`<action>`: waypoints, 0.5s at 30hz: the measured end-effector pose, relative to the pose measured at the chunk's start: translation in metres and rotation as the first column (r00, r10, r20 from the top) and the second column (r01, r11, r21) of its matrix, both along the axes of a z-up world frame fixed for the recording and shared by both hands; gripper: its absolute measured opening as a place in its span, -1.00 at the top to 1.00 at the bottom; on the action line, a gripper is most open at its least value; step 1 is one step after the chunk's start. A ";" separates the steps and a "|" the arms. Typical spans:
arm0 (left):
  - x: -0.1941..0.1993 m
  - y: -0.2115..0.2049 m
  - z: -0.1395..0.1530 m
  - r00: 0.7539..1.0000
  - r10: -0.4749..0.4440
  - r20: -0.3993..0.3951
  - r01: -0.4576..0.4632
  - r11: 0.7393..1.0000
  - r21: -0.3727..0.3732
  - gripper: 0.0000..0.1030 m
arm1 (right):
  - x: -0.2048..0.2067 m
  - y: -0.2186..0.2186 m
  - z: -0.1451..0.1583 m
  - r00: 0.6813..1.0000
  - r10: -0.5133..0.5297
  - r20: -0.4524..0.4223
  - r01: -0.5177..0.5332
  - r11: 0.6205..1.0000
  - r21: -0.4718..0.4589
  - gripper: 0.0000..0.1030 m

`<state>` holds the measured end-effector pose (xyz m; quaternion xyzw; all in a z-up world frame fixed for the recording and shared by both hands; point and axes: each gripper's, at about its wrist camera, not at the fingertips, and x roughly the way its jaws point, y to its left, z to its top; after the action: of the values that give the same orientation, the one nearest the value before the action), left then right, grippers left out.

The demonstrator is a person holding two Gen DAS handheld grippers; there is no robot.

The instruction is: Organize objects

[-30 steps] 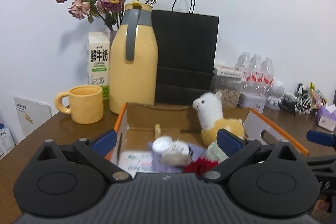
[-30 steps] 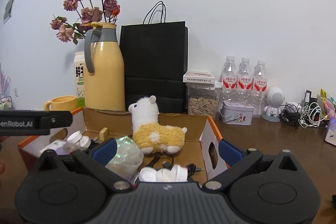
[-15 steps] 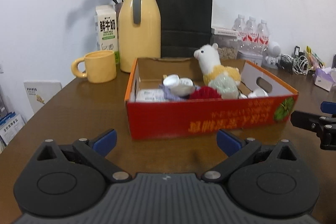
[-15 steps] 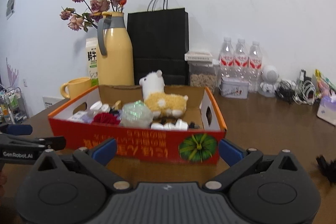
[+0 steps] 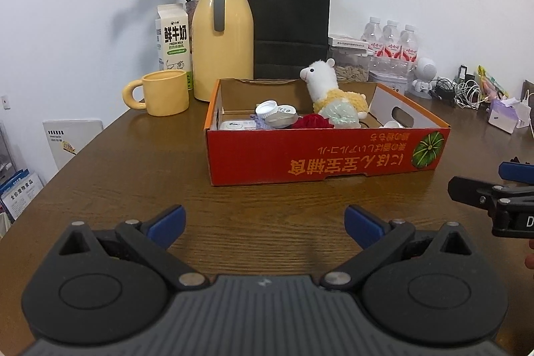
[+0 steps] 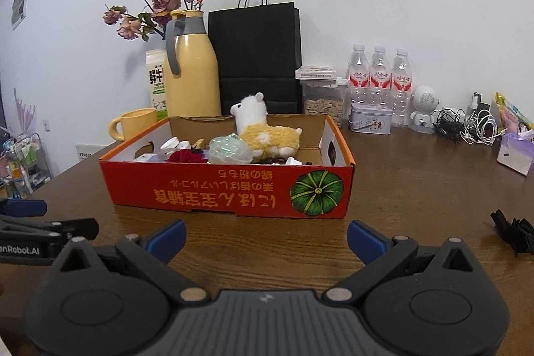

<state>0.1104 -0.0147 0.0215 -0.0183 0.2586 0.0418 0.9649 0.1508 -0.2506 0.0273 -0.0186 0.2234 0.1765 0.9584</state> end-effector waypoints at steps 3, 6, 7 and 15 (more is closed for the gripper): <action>-0.003 0.000 0.001 1.000 0.001 0.002 -0.001 1.000 -0.001 -1.00 | -0.003 0.001 0.001 1.000 0.002 0.003 -0.002 1.000 0.001 -1.00; -0.005 0.001 0.002 1.000 0.001 0.005 -0.001 1.000 -0.003 -1.00 | -0.005 0.000 0.004 1.000 0.003 0.009 -0.003 1.000 0.001 -1.00; -0.005 0.001 0.003 1.000 0.001 0.007 -0.001 1.000 -0.004 -1.00 | -0.006 0.000 0.004 1.000 0.003 0.011 -0.003 1.000 0.001 -1.00; -0.008 0.000 0.004 1.000 0.001 0.011 -0.001 1.000 -0.005 -1.00 | -0.008 0.000 0.005 1.000 0.004 0.013 -0.004 1.000 0.001 -1.00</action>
<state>0.1021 -0.0150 0.0257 -0.0208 0.2536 0.0414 0.9662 0.1430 -0.2502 0.0319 -0.0200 0.2170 0.1785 0.9595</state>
